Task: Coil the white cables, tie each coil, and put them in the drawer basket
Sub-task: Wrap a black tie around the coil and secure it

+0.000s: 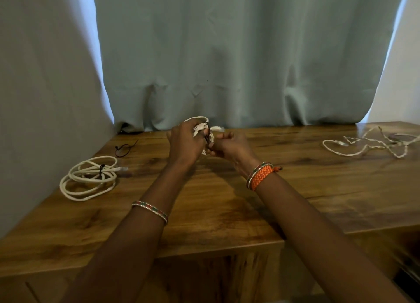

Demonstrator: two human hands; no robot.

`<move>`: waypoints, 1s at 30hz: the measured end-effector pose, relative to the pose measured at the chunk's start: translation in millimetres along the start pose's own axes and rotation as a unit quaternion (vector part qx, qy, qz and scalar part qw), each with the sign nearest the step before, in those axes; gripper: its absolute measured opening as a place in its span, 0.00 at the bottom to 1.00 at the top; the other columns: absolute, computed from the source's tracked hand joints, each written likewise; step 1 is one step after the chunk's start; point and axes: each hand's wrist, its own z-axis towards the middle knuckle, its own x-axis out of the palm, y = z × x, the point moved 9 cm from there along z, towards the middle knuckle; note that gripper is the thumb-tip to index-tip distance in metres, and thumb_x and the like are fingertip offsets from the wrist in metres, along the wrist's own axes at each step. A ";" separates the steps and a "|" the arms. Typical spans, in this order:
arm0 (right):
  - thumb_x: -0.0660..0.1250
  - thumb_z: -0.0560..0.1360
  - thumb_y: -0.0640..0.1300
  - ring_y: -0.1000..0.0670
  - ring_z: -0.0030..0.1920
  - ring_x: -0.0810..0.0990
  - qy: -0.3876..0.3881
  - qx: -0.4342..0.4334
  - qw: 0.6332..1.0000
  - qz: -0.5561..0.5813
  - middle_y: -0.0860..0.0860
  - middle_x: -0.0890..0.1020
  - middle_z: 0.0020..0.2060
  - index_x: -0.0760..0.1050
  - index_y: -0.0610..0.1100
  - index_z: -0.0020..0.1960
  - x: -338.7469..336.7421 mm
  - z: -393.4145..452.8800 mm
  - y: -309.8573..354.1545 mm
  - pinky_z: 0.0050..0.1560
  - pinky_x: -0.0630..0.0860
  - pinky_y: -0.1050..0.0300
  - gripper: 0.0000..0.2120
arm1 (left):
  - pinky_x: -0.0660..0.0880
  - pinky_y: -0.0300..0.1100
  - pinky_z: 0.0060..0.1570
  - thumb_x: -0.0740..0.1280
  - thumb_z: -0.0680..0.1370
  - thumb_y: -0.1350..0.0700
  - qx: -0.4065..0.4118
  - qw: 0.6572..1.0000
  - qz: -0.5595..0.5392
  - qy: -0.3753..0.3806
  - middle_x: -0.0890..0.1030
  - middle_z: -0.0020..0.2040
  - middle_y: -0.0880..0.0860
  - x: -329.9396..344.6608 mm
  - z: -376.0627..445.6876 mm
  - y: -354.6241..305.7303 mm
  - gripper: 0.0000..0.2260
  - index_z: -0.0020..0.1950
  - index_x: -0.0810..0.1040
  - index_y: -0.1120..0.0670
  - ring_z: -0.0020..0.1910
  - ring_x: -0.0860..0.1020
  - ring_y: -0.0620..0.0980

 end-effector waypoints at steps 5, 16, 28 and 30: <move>0.63 0.72 0.27 0.48 0.38 0.79 -0.032 -0.086 0.990 -0.106 0.44 0.80 0.41 0.65 0.45 0.47 4.9 -2.2 10.6 0.38 0.76 0.55 0.15 | 0.72 0.54 0.59 0.65 0.72 0.57 0.018 1.000 0.016 -0.015 0.84 0.51 0.53 2.1 -5.2 -9.3 0.13 0.54 0.82 0.53 0.54 0.80 0.54; 0.60 0.75 0.29 0.53 0.35 0.75 -0.073 0.026 0.986 0.146 0.44 0.78 0.44 0.63 0.44 0.56 9.2 -10.0 -11.5 0.29 0.71 0.63 0.16 | 0.65 0.43 0.61 0.67 0.74 0.60 -0.016 0.998 0.045 -0.040 0.76 0.57 0.55 6.8 -8.4 -9.6 0.13 0.56 0.81 0.50 0.58 0.74 0.53; 0.62 0.77 0.34 0.55 0.36 0.74 -0.108 0.033 0.979 0.167 0.44 0.77 0.47 0.67 0.42 0.58 8.9 -14.0 -20.1 0.34 0.71 0.62 0.11 | 0.73 0.55 0.57 0.68 0.74 0.60 -0.029 0.998 0.011 -0.046 0.84 0.49 0.56 6.1 -9.4 -9.0 0.09 0.53 0.83 0.54 0.52 0.79 0.56; 0.61 0.77 0.34 0.54 0.37 0.75 -0.098 0.030 0.982 0.155 0.45 0.78 0.45 0.69 0.40 0.58 9.1 -15.0 -16.3 0.33 0.73 0.62 0.10 | 0.73 0.55 0.57 0.67 0.73 0.61 -0.021 0.998 -0.016 -0.048 0.84 0.49 0.54 5.9 -9.2 -9.8 0.11 0.53 0.83 0.52 0.52 0.80 0.55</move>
